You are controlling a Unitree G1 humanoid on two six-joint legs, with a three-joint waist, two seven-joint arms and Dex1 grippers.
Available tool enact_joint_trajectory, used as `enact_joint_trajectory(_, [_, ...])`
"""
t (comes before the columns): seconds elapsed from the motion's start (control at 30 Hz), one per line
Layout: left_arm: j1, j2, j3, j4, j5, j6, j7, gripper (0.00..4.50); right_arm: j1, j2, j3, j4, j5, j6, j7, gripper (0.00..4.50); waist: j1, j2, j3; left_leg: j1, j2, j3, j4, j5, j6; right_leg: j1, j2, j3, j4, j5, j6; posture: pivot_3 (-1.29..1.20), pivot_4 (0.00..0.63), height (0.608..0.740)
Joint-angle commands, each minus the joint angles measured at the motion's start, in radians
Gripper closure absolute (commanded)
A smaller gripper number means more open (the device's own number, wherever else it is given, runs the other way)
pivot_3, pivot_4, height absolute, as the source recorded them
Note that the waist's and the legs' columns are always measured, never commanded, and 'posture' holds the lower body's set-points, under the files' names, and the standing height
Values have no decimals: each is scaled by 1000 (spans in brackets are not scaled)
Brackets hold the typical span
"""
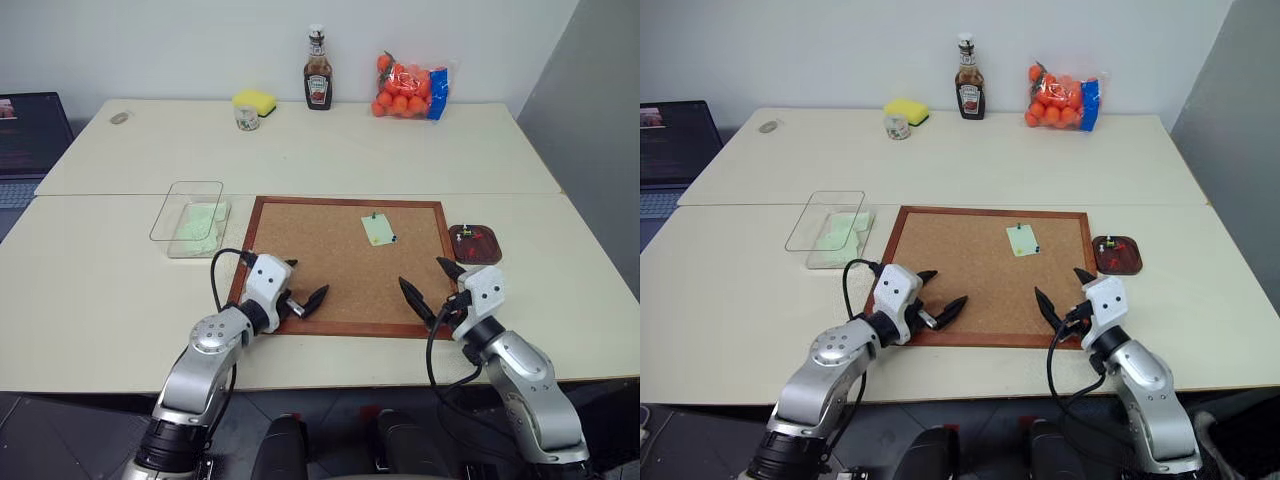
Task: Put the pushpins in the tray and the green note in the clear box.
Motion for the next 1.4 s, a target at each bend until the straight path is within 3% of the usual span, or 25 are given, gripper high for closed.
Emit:
enact_joint_trajectory(0.03, [-9, -6, -5, -25, 1, -37, -4, 0, 7, -18, -31, -43, 22, -32, 20, 18, 0, 0, 0, 0, 0, 0, 0, 0, 0, 0, 0, 0, 0, 0, 0, 0, 150, 740])
enact_joint_trajectory(0.27, [2, 10, -36, -77, 8, 8, -17, 0, 77, -63, -54, -115, 46, 7, 42, 18, 0, 0, 0, 0, 0, 0, 0, 0, 0, 0, 0, 0, 0, 0, 0, 0, 150, 740])
enact_joint_trajectory(0.47, [20, 36, -8, -76, -35, -13, -83, 0, 120, -76, 11, -161, 21, 19, 37, 18, -2, 0, 0, 0, 0, 0, 0, 0, 0, 0, 0, 0, 0, 0, 0, 0, 150, 740])
enact_joint_trajectory(0.63, [-27, 37, 35, 2, -47, -57, -95, 0, 87, -47, 59, -124, -5, 5, 10, 18, -1, 0, 0, 0, 0, 0, 0, 0, 0, 0, 0, 0, 0, 0, 0, 0, 150, 740])
enact_joint_trajectory(0.8, [-151, 26, 32, 39, -130, -16, -189, 0, 54, -6, 30, -152, -8, 5, -48, 18, 3, 0, 0, -1, 0, -1, 0, 0, 0, 0, 0, -1, 0, 0, 0, 0, 150, 740])
enact_joint_trajectory(1.17, [-250, 21, 38, 172, -76, -57, -154, 0, -253, -17, 9, -87, -7, 237, -115, 18, -3, 0, 0, 0, 0, -1, 0, 0, 0, 0, 1, -1, 0, 0, 0, 0, 150, 740])
enact_joint_trajectory(1.4, [-261, 49, 38, 169, -69, -68, -186, 0, -535, 6, 1, 129, -12, 361, -146, 18, -3, 0, 0, 0, 0, 0, 0, 0, 0, 0, 0, 0, 0, 0, 0, 0, 150, 740])
